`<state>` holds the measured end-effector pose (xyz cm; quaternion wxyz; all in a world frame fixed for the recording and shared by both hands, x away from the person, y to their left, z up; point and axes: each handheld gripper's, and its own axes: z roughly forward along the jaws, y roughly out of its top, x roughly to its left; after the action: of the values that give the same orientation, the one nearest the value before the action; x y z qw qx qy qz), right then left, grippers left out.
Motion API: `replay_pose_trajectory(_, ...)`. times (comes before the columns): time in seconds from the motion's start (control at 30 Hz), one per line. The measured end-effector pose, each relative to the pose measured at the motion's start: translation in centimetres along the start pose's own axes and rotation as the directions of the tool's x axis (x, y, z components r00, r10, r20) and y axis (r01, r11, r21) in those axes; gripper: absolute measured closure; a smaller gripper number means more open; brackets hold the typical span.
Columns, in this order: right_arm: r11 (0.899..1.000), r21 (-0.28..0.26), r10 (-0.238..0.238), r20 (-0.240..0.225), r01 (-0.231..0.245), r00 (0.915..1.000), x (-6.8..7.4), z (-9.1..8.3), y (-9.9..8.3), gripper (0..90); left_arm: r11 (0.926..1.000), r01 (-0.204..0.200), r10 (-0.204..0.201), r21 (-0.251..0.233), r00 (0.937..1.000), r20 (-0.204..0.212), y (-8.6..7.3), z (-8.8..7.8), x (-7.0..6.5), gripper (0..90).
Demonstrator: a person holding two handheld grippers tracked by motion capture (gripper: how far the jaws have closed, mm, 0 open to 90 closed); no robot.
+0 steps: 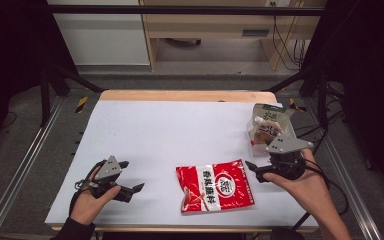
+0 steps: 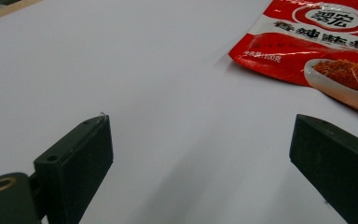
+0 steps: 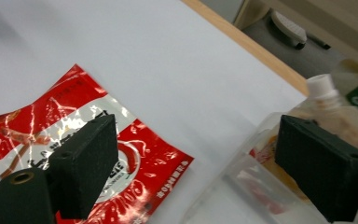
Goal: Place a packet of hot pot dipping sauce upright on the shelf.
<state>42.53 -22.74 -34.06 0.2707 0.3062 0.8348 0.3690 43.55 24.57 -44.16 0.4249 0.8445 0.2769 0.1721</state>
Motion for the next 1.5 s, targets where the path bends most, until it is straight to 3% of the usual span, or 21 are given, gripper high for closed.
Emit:
replay_pose_trajectory(0.4, 0.999, 0.034, 0.010, -0.082, -0.007, 0.9966, 3.4, 1.8, -2.2, 16.9, 0.9996, -0.026, 0.026, 0.006, 0.9996, 0.013, 0.3, 0.6, -0.8, 6.0)
replay_pose_trajectory(0.67, 0.996, 0.087, 0.038, -0.127, -0.027, 0.9912, 4.5, 3.0, -4.1, 14.5, 0.9997, -0.024, 0.024, -0.001, 0.9995, 0.022, 0.6, 0.9, -1.2, 6.0)
replay_pose_trajectory(0.8, 0.991, 0.136, 0.038, -0.154, -0.017, 0.9873, 4.6, 3.4, -5.2, 12.7, 0.9995, -0.032, 0.032, 0.000, 0.9987, 0.040, 1.0, 1.8, -2.1, 6.1)
replay_pose_trajectory(1.0, 0.982, 0.184, 0.070, -0.182, -0.036, 0.9808, 4.5, 3.7, -6.6, 10.5, 0.9973, -0.067, 0.065, 0.029, 0.9958, 0.064, 1.4, 3.1, -3.4, 6.1)
replay_pose_trajectory(1.5, 0.967, 0.245, 0.134, -0.239, -0.073, 0.9617, 4.0, 4.3, -9.2, 11.4, 0.9980, -0.062, 0.061, 0.016, 0.9962, 0.062, 1.3, 2.8, -3.4, 6.1)
